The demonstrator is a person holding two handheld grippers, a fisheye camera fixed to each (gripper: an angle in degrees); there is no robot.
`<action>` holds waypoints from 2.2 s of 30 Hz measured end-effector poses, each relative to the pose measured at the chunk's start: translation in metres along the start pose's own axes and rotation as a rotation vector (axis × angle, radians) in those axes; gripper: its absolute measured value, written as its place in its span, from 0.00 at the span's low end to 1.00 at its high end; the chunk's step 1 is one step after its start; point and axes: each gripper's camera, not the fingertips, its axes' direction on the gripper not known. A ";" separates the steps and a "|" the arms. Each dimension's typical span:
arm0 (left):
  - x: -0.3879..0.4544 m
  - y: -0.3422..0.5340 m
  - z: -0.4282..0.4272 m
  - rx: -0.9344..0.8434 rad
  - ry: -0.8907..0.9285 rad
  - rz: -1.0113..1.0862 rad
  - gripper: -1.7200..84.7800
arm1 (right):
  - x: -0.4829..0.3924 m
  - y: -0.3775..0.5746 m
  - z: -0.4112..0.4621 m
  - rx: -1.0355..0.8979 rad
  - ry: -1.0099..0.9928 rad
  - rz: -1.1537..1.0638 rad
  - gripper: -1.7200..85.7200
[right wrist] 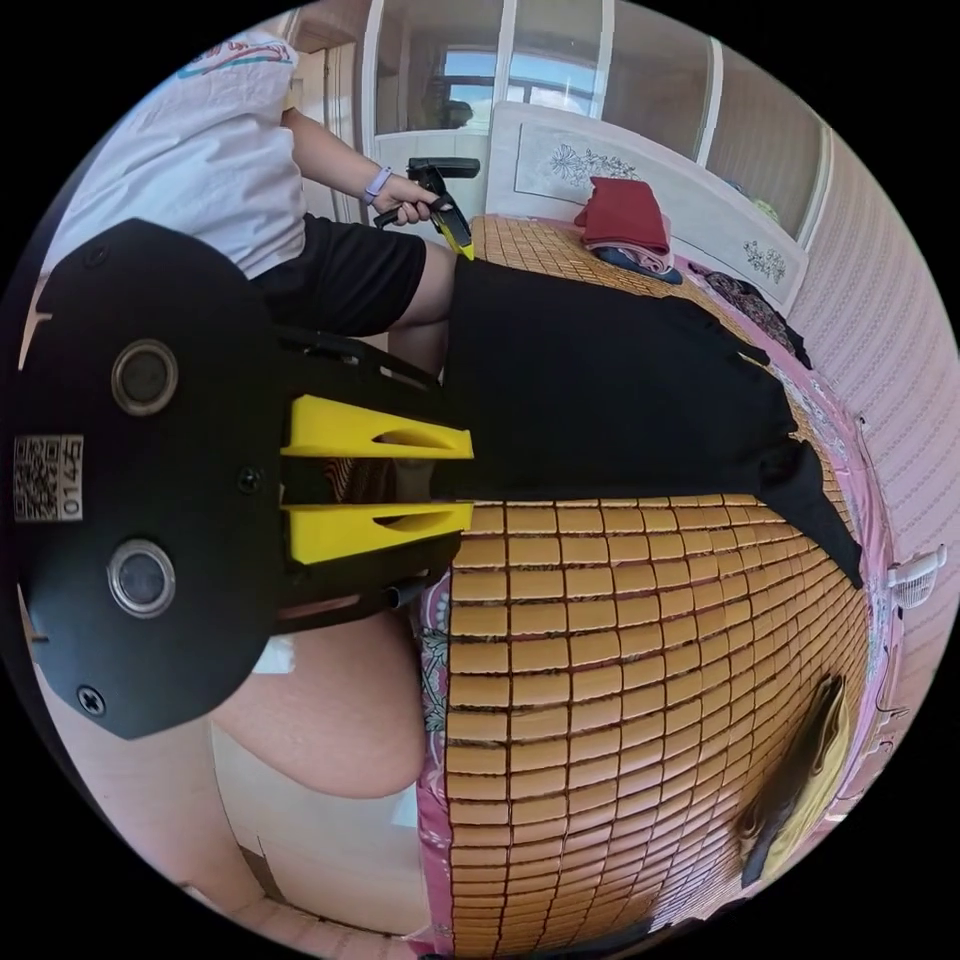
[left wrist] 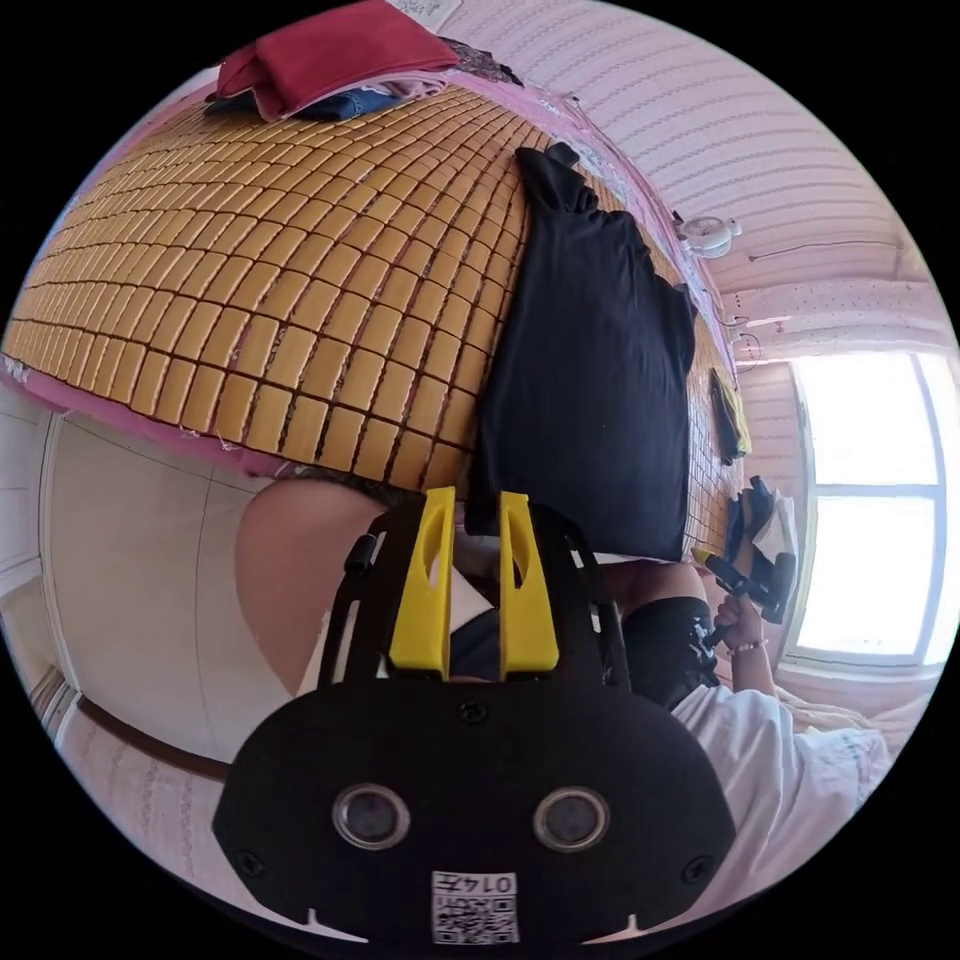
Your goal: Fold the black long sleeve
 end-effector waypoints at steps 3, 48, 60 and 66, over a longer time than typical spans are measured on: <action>0.009 0.014 -0.010 0.047 -0.056 0.074 0.11 | 0.001 0.008 -0.003 0.021 -0.008 0.003 0.11; 0.254 -0.061 0.108 0.152 -0.072 0.732 0.06 | -0.047 -0.099 -0.055 0.461 0.298 -0.276 0.13; 0.249 -0.123 0.138 0.058 -0.050 0.535 0.01 | -0.016 -0.357 0.036 0.261 0.367 0.012 0.04; 0.283 -0.142 0.132 -0.005 -0.153 0.539 0.01 | -0.031 -0.253 -0.031 0.321 0.461 -0.095 0.03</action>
